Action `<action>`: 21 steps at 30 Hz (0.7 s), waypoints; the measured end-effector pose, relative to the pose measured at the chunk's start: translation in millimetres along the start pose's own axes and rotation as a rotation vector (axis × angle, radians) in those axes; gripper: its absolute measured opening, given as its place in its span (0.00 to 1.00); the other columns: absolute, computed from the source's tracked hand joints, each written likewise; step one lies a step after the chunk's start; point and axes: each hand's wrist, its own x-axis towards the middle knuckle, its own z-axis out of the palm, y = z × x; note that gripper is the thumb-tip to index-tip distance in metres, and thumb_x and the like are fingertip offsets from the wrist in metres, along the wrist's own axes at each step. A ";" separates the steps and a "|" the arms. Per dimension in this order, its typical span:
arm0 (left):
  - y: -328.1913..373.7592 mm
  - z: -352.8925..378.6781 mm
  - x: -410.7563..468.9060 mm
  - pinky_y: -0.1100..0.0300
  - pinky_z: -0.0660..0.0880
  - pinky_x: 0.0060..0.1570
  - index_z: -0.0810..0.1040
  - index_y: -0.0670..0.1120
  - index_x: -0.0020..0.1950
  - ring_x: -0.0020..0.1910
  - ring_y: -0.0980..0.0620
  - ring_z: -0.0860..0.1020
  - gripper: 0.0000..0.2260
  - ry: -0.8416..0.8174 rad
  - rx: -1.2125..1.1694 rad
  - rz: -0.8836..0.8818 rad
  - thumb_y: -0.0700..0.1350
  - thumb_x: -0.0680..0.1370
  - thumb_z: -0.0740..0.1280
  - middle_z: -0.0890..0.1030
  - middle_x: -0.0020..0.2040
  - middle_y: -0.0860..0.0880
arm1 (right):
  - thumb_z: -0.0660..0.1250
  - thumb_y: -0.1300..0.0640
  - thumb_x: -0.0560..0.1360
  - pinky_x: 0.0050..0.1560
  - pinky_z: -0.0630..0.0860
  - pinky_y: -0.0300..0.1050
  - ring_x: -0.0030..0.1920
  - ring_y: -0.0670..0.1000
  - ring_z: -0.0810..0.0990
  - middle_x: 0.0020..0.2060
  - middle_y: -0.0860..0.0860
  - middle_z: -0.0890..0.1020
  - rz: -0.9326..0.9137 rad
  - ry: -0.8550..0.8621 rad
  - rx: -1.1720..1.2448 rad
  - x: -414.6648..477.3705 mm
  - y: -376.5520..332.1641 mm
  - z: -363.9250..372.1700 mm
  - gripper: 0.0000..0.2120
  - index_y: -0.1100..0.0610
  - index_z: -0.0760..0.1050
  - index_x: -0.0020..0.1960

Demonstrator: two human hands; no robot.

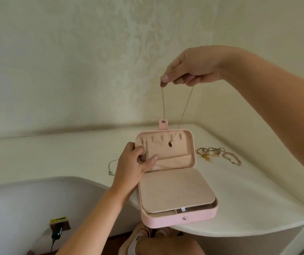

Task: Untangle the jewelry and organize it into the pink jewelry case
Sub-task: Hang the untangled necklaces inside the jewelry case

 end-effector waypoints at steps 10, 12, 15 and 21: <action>-1.3 1.2 1.7 0.74 0.63 0.32 0.63 0.51 0.32 0.30 0.60 0.65 0.17 0.011 0.005 0.019 0.53 0.68 0.71 0.63 0.35 0.57 | 0.70 0.51 0.73 0.28 0.64 0.33 0.24 0.44 0.64 0.24 0.46 0.72 0.031 -0.062 -0.030 34.1 11.4 19.8 0.09 0.57 0.82 0.46; -3.4 2.3 1.9 0.75 0.62 0.32 0.63 0.50 0.32 0.30 0.61 0.65 0.19 0.010 0.011 0.022 0.50 0.69 0.74 0.63 0.35 0.57 | 0.71 0.51 0.71 0.29 0.65 0.33 0.25 0.44 0.66 0.30 0.47 0.76 0.029 -0.079 -0.010 36.5 12.9 22.3 0.09 0.56 0.82 0.42; -4.7 2.6 1.6 0.74 0.62 0.32 0.63 0.50 0.32 0.30 0.61 0.65 0.19 0.002 0.012 0.023 0.48 0.69 0.75 0.64 0.35 0.56 | 0.71 0.49 0.70 0.33 0.62 0.37 0.24 0.44 0.64 0.38 0.49 0.80 0.041 -0.097 -0.013 39.4 17.1 26.3 0.09 0.55 0.81 0.39; -5.1 3.5 1.4 0.74 0.62 0.32 0.64 0.49 0.32 0.30 0.60 0.65 0.18 0.004 0.009 0.016 0.48 0.69 0.74 0.64 0.34 0.56 | 0.65 0.52 0.77 0.36 0.73 0.36 0.34 0.47 0.77 0.39 0.51 0.83 0.030 -0.162 0.068 42.5 19.9 27.3 0.14 0.58 0.75 0.37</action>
